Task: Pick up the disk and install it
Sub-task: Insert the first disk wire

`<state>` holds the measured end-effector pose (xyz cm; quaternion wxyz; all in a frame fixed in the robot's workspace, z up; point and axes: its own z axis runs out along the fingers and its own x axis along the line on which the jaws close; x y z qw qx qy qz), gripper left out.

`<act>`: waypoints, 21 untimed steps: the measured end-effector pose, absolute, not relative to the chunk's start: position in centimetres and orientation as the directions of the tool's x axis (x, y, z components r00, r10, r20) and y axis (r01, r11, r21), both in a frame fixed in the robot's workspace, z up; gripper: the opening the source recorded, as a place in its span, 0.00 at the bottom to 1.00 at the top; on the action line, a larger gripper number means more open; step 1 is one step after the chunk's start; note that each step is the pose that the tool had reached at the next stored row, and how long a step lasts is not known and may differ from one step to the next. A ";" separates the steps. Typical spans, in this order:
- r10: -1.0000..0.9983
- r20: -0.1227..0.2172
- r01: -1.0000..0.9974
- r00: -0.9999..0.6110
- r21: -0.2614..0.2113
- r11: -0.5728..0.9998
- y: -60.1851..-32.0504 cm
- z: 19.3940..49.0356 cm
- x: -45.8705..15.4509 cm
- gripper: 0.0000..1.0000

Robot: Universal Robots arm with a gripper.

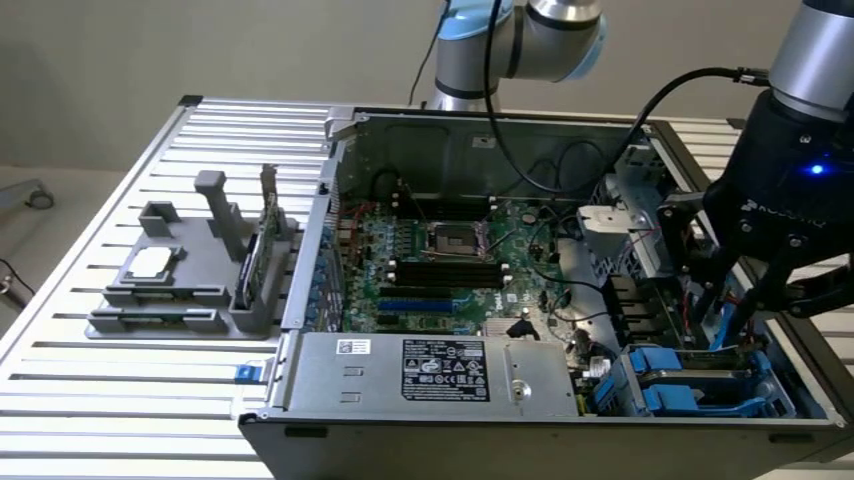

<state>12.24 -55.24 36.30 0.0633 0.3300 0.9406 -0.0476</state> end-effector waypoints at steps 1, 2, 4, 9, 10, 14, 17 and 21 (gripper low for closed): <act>0.623 -0.151 0.635 -0.768 -0.048 0.771 -55.3 36.3 12.2 0.31; 0.631 -0.151 0.643 -0.761 -0.048 0.765 -55.3 36.2 12.2 0.31; 0.647 -0.151 0.659 -0.748 -0.048 0.751 -55.4 36.2 12.2 0.31; 0.666 -0.150 0.679 -0.730 -0.048 0.733 -55.6 35.9 12.3 0.31; 0.668 -0.150 0.680 -0.729 -0.048 0.731 -55.7 35.8 12.4 0.31; 0.674 -0.149 0.686 -0.723 -0.046 0.726 -55.9 35.4 12.5 0.31; 0.679 -0.149 0.691 -0.719 -0.046 0.721 -56.0 35.2 12.7 0.31; 0.683 -0.148 0.695 -0.715 -0.046 0.718 -56.3 35.2 12.9 0.31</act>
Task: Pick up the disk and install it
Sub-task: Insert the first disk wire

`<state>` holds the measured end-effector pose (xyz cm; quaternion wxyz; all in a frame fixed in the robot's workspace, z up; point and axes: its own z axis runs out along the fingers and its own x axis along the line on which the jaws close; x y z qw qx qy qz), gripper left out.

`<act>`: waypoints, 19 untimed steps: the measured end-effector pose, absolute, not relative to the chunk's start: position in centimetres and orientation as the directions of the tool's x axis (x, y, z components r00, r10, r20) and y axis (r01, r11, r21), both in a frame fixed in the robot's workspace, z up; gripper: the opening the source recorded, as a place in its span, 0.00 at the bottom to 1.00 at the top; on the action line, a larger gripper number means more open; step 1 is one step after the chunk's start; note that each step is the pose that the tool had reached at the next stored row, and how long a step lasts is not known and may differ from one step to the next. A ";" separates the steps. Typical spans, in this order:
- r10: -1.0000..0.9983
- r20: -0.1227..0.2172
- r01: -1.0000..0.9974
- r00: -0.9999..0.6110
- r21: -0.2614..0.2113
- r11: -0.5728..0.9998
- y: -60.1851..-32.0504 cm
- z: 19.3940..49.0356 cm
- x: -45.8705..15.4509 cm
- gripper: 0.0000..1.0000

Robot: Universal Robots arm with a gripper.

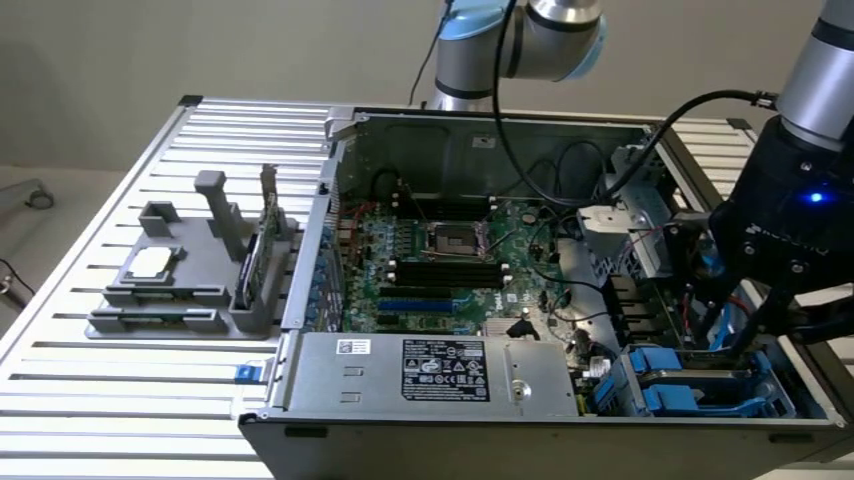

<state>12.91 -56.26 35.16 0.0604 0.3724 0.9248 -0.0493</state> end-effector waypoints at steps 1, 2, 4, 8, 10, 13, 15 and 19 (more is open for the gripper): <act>0.684 -0.148 0.695 -0.715 -0.046 0.717 -56.3 35.1 13.0 0.31; 0.685 -0.147 0.697 -0.713 -0.045 0.716 -56.3 35.1 13.0 0.31; 0.688 -0.146 0.699 -0.711 -0.044 0.714 -56.4 35.1 13.0 0.31; 0.691 -0.139 0.701 -0.709 -0.042 0.712 -56.7 35.1 13.1 0.31; 0.693 -0.133 0.703 -0.709 -0.042 0.710 -56.9 35.1 13.1 0.31; 0.696 -0.117 0.703 -0.709 -0.037 0.710 -57.0 35.1 13.1 0.31; 0.697 -0.105 0.703 -0.709 -0.031 0.711 -57.1 35.0 13.3 0.31; 0.699 -0.087 0.703 -0.709 -0.017 0.711 -57.5 35.0 13.5 0.31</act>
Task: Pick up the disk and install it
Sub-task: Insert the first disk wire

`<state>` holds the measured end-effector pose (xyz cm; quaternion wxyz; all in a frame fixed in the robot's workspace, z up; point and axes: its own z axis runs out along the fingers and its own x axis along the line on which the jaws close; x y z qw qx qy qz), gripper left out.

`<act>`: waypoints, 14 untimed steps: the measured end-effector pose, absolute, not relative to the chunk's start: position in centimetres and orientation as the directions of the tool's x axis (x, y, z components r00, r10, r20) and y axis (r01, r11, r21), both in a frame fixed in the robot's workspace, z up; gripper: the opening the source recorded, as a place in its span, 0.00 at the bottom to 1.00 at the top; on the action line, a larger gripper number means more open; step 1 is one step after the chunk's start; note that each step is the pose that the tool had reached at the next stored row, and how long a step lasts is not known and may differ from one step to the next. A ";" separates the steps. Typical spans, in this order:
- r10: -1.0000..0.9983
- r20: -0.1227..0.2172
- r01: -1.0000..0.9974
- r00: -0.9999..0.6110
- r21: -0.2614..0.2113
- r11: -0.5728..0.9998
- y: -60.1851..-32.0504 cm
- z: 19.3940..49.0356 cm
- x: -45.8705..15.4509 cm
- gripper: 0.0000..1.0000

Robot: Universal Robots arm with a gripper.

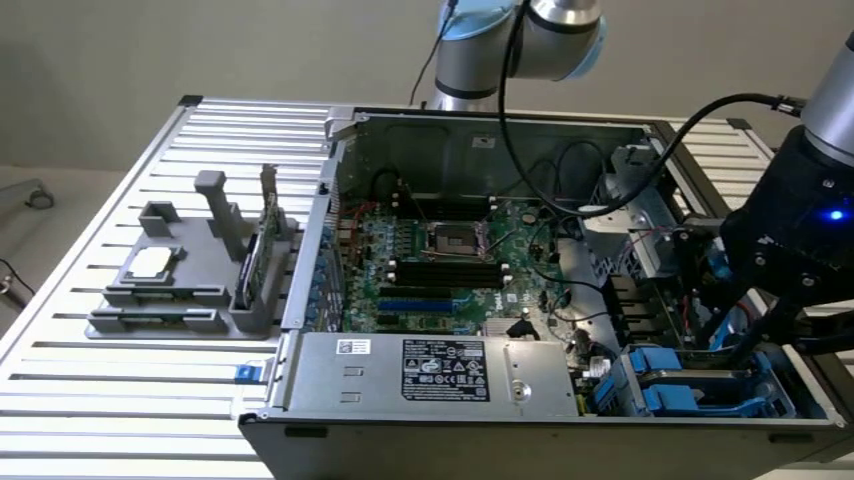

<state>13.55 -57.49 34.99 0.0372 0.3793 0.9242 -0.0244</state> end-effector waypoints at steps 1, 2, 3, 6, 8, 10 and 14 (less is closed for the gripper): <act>0.700 -0.080 0.703 -0.710 -0.010 0.711 -57.6 35.0 13.6 0.31; 0.701 -0.073 0.703 -0.710 -0.003 0.711 -57.6 35.0 13.7 0.31; 0.702 -0.066 0.703 -0.710 0.004 0.711 -57.7 35.0 13.8 0.31; 0.703 -0.052 0.703 -0.710 0.017 0.711 -58.0 35.0 14.0 0.31; 0.703 -0.049 0.703 -0.710 0.020 0.711 -58.2 35.0 14.2 0.31; 0.703 -0.047 0.703 -0.709 0.021 0.711 -58.5 35.0 14.4 0.31; 0.707 -0.047 0.707 -0.706 0.022 0.707 -58.9 35.0 14.5 0.31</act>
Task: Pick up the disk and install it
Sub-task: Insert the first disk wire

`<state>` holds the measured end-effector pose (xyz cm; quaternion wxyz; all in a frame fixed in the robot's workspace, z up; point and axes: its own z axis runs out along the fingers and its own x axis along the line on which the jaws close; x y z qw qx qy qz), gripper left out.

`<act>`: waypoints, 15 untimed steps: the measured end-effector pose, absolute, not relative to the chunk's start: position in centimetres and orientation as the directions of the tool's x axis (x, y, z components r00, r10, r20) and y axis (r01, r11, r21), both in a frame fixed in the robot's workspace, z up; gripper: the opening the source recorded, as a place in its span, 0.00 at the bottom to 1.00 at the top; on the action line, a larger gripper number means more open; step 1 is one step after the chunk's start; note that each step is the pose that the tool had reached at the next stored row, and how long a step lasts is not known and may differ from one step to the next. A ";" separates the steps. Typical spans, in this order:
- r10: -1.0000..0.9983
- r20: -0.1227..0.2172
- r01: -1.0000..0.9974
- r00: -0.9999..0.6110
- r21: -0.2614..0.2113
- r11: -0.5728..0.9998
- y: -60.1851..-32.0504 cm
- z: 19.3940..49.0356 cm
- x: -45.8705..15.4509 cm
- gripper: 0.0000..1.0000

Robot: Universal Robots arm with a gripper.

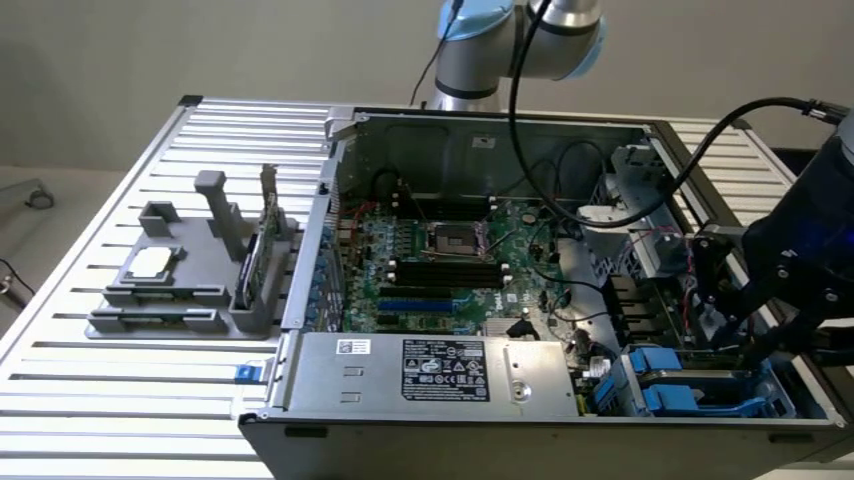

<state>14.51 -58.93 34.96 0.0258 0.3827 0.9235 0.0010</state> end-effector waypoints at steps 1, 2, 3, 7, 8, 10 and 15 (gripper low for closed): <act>0.709 -0.047 0.709 -0.704 0.022 0.705 -59.0 35.0 14.5 0.31; 0.711 -0.046 0.711 -0.701 0.022 0.703 -59.1 35.0 14.5 0.31; 0.714 -0.045 0.714 -0.699 0.023 0.700 -59.2 35.0 14.5 0.31; 0.724 -0.042 0.724 -0.688 0.026 0.689 -59.5 35.0 14.5 0.31; 0.727 -0.041 0.727 -0.685 0.027 0.686 -59.6 35.0 14.5 0.31; 0.733 -0.039 0.733 -0.679 0.029 0.680 -59.7 35.0 14.5 0.31; 0.750 -0.036 0.750 -0.660 0.031 0.661 -59.9 35.0 14.5 0.31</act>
